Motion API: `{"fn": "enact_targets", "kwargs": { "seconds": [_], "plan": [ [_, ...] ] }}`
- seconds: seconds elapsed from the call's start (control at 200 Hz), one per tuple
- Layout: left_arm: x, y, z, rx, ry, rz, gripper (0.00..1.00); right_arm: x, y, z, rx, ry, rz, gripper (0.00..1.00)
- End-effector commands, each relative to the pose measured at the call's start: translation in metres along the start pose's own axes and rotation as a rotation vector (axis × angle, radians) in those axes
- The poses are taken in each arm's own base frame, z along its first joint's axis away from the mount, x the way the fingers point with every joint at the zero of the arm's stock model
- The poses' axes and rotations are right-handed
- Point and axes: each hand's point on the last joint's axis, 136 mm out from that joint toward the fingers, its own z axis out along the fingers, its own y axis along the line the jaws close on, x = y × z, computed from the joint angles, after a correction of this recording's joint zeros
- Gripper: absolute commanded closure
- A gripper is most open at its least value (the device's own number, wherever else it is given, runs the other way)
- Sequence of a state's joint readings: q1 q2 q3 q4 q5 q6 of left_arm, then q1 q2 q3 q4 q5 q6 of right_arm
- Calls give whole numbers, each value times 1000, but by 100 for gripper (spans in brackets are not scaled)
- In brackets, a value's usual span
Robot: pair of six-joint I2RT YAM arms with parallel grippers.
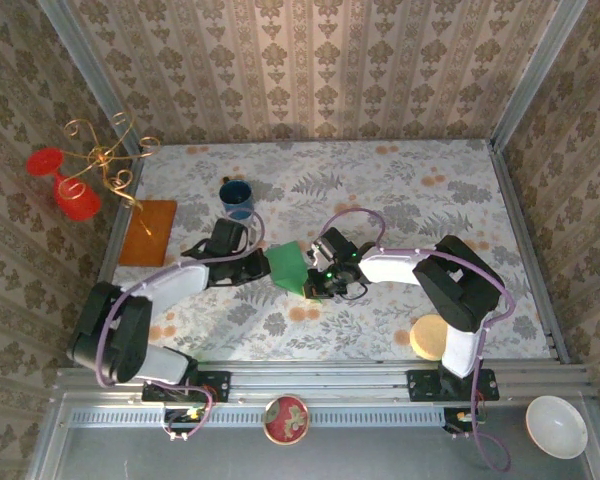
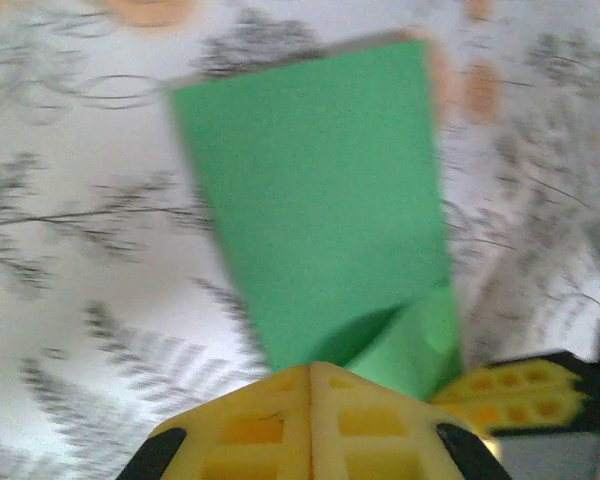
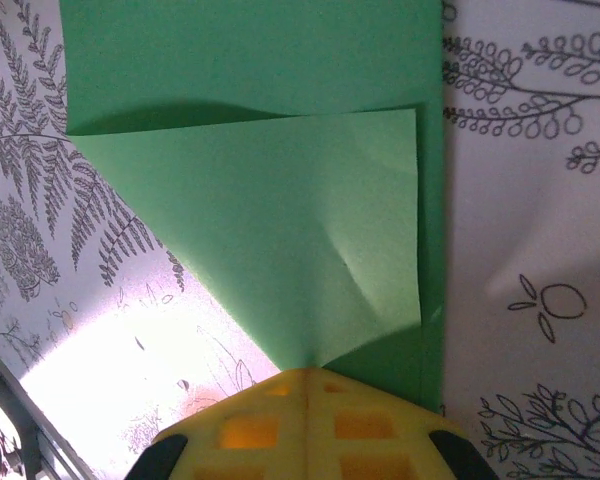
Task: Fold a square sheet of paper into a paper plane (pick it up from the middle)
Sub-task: Third fold the triangle at the center of the table.
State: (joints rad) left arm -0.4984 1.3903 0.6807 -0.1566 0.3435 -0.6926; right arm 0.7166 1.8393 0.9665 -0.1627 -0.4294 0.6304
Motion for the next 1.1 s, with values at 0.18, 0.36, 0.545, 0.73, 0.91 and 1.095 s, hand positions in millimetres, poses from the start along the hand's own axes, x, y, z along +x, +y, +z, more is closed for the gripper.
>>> {"fn": "enact_targets", "kwargs": {
  "seconds": [0.18, 0.36, 0.545, 0.73, 0.91, 1.095],
  "plan": [
    [15, -42, 25, 35, 18, 9, 93, 50, -54, 14, 148, 159, 151, 100],
    [30, -36, 49, 7, 87, -18, 94, 45, -47, 13, 113, 143, 156, 100],
    [38, -20, 56, -44, 106, -38, 95, 36, -35, 9, 60, 121, 145, 100],
    [49, 2, 64, -103, 128, -63, 97, 10, 0, -14, -51, 35, 31, 92],
    [49, 10, 65, -148, 140, -70, 98, 0, 14, -22, -78, 15, -84, 90],
    [53, 17, 65, -199, 168, -73, 98, -4, 17, -15, -73, 31, -128, 94]
  ]
}}
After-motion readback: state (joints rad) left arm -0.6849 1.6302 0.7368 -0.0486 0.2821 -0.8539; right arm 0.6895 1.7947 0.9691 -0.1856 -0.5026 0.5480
